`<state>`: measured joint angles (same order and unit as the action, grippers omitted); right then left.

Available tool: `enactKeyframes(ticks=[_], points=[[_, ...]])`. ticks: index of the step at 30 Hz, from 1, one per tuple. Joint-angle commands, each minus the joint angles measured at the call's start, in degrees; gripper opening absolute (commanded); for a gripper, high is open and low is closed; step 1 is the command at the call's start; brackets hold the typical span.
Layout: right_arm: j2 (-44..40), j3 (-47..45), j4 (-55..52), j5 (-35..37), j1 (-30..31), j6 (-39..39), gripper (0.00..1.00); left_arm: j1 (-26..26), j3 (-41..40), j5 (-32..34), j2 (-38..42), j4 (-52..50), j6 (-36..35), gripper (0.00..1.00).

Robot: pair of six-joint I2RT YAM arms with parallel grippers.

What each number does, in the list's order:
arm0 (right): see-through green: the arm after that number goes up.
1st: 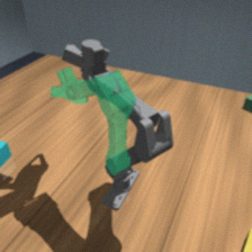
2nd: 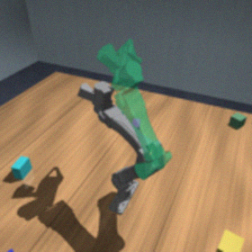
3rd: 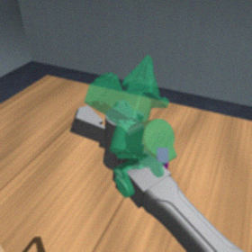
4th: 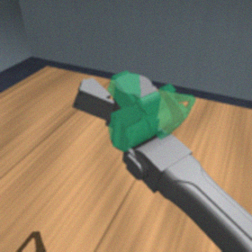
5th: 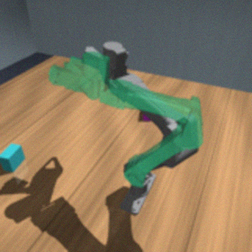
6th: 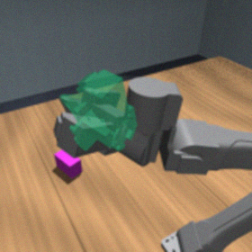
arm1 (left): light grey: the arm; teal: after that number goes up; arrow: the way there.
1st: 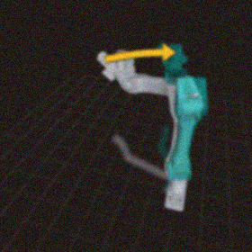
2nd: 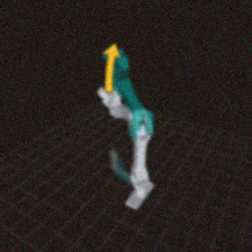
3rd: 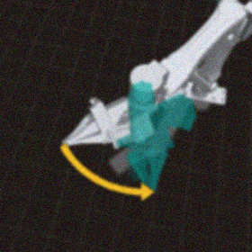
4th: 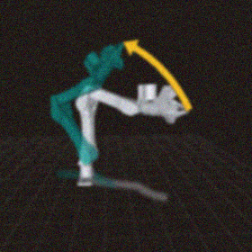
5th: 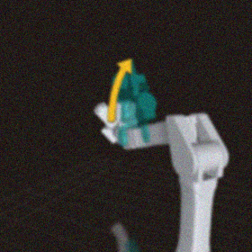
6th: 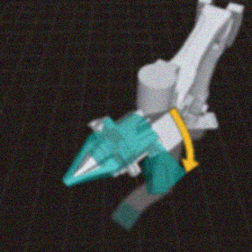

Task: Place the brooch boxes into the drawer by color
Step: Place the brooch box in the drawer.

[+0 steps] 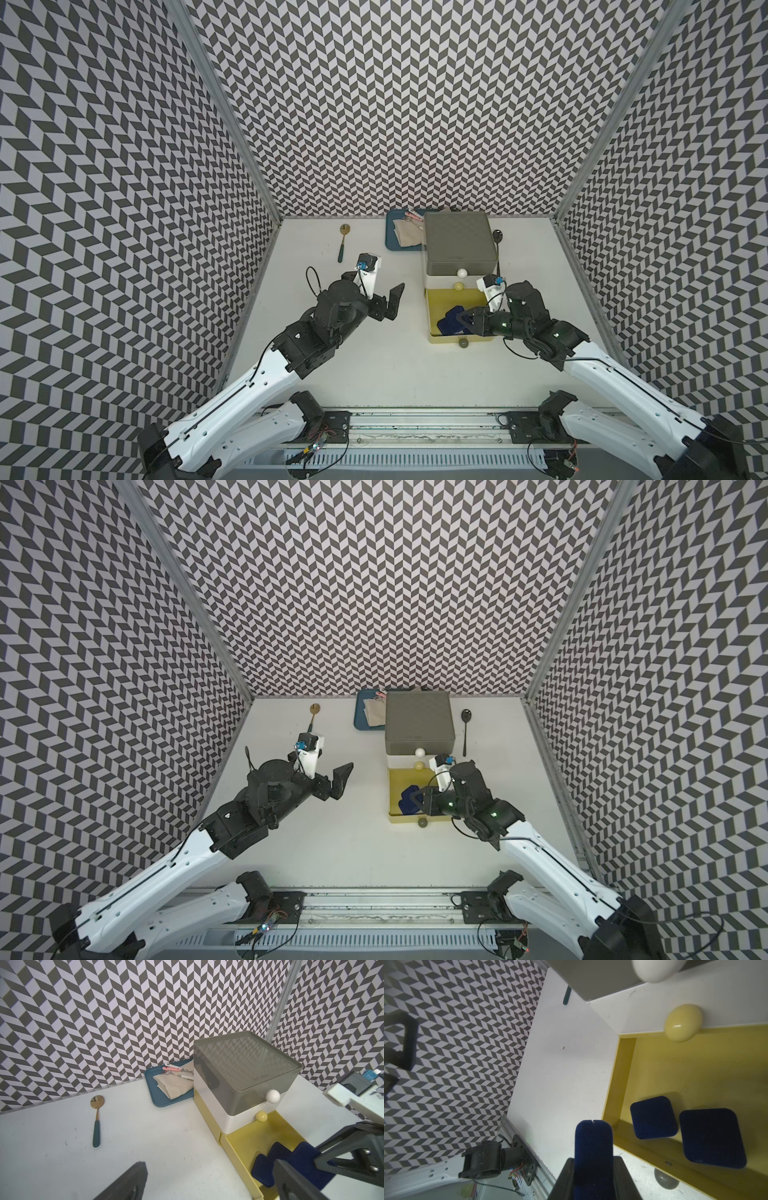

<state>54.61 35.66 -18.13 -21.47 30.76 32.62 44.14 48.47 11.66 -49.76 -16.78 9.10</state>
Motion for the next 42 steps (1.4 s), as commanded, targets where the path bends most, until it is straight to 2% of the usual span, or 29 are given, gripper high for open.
enactKeyframes(ticks=[1,9,14,23,29,42], points=[[0.4,-1.1,9.0,3.6,-0.5,1.1,0.15,-1.0,-1.2,-6.0,0.7,-0.6,0.7,1.0],[5.2,-4.5,20.7,4.6,-0.7,4.1,0.15,-1.5,-2.6,-6.6,1.2,-0.8,1.1,1.0],[11.6,-3.3,23.7,1.9,-0.7,3.1,0.15,-1.8,-3.4,-6.5,1.5,-0.8,1.3,1.0],[16.9,-5.7,33.8,4.0,-0.7,4.6,0.14,-2.4,-4.7,-6.5,2.3,-1.2,1.4,1.0],[22.7,-5.6,37.7,2.6,-0.7,5.4,0.15,-3.0,-5.0,-6.8,2.5,-1.9,1.6,1.0],[24.3,-8.0,42.5,5.2,-0.7,6.9,0.16,-3.7,-6.3,-6.9,2.9,-2.0,1.8,1.0]])
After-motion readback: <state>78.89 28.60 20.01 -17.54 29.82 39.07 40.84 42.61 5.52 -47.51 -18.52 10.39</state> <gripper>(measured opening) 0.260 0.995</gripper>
